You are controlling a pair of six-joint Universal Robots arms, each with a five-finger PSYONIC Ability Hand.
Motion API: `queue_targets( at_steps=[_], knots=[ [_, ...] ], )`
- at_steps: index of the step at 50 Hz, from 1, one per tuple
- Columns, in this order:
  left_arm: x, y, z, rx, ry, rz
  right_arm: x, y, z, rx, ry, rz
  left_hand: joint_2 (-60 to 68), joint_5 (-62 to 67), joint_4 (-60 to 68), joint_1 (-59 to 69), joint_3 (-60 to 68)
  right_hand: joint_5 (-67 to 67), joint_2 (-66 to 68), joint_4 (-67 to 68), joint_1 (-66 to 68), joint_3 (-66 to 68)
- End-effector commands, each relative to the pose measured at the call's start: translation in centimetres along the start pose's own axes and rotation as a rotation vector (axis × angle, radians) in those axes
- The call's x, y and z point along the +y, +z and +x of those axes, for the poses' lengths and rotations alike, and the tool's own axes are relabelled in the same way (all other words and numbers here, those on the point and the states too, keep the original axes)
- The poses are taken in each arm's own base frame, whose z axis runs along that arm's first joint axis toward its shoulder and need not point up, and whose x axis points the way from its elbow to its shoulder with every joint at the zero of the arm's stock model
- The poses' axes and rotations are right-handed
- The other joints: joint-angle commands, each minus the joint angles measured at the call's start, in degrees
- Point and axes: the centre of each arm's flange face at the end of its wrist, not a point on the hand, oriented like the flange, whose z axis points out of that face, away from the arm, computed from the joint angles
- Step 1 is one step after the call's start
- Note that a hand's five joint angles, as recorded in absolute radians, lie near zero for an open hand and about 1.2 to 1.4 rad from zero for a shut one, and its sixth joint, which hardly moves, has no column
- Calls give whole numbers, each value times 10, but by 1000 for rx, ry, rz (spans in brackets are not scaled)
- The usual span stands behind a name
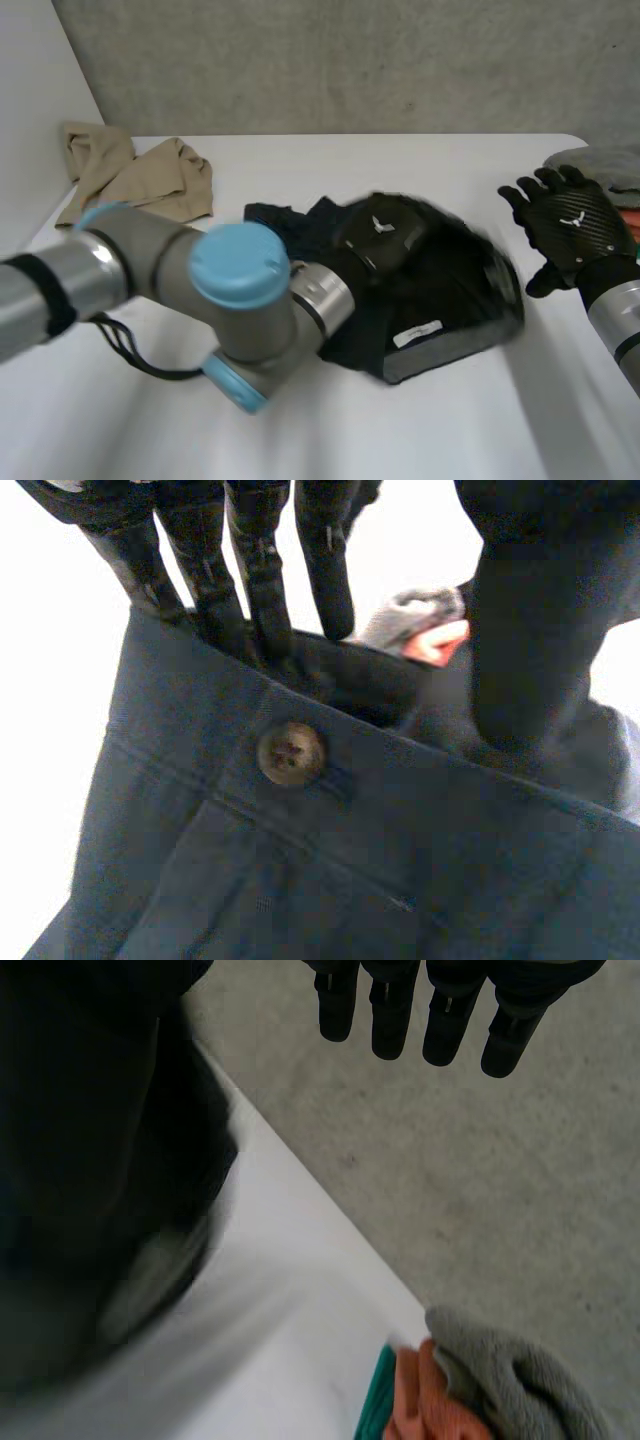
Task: Fold the laundry.
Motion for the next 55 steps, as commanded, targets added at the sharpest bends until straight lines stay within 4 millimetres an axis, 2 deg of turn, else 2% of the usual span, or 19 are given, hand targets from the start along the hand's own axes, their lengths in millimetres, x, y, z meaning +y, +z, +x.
queue_targets(
  at_steps=[1, 6, 8, 11, 12, 14, 16, 19, 22, 23, 26, 27, 36, 39, 43, 45, 51, 53, 55],
  knots=[
    [-43, -4, 2, -5, 17, 92, 9, 1, 9, 23, 16, -63, -164, -166, -171, -142, -173, -27, -25, -20, -32, -19],
    [-86, -24, -13, -52, 36, 166, 6, 2, 11, 20, 21, -64, -190, -191, -196, -167, -198, -27, -25, -20, -32, -19],
    [-111, -36, -29, -96, 49, 212, 4, 2, 12, 17, 24, -73, -195, -196, -201, -172, -203, -27, -25, -20, -32, -19],
    [-124, -46, -50, -146, 68, 235, 2, 1, 12, 10, 38, -91, -200, -201, -206, -177, -208, -27, -25, -20, -32, -19],
    [-128, -52, -65, -182, 79, 238, 0, -1, 11, 1, 59, -108, -201, -203, -208, -179, -210, -27, -25, -20, -32, -19],
    [-126, -55, -81, -215, 85, 231, -3, -4, 9, -11, 87, -131, -201, -203, -208, -179, -210, -27, -25, -20, -32, -19],
    [-118, -57, -109, -274, 91, 202, -13, -12, -5, -70, 132, -148, -200, -201, -206, -177, -209, -27, -25, -20, -32, -19],
    [-99, -58, -137, -320, 91, 152, -33, -25, -26, -164, 190, -146, -200, -201, -206, -177, -208, -27, -25, -20, -32, -19],
    [-55, -54, -164, -337, 62, 45, -43, -36, -39, -223, 225, -156, -193, -195, -199, -171, -202, -27, -25, -20, -32, -19],
    [-32, -53, -177, -342, 51, -12, -48, -42, -50, -269, 234, -160, -188, -190, -194, -166, -197, -27, -25, -20, -32, -19],
    [-2, -54, -194, -341, 53, -92, -58, -52, -70, -339, 236, -134, -186, -188, -193, -164, -195, -27, -25, -20, -32, -19],
    [13, -55, -200, -331, 70, -138, -61, -55, -84, -376, 225, -126, -186, -188, -193, -164, -195, -27, -25, -20, -32, -19],
    [79, -51, -198, -204, 219, -322, -55, -42, -139, -350, 153, -171, -190, -191, -196, -167, -198, -27, -25, -20, -32, -19],
    [86, -49, -194, -186, 250, -339, -50, -36, -159, -371, 129, -167, -171, -173, -178, -149, -180, -27, -25, -20, -32, -19],
    [85, -47, -192, -182, 245, -331, -39, -23, -177, -384, 120, -161, -39, -40, -45, -16, -47, 56, 58, 63, 51, 64],
    [86, -46, -190, -179, 237, -328, -35, -18, -181, -378, 117, -154, 9, 7, 2, 31, 0, 99, 102, 107, 95, 108],
    [89, -42, -165, -125, 220, -339, -38, -6, -172, -296, 109, -132, 442, 440, 436, 465, 433, 672, 675, 679, 667, 680],
    [86, -41, -159, -116, 225, -337, -42, -4, -166, -270, 114, -117, 468, 466, 461, 490, 459, 673, 675, 680, 668, 681],
    [83, -42, -152, -114, 221, -349, -60, -5, -149, -233, 116, -70, 468, 466, 461, 490, 459, 673, 675, 680, 668, 681]
  ],
)
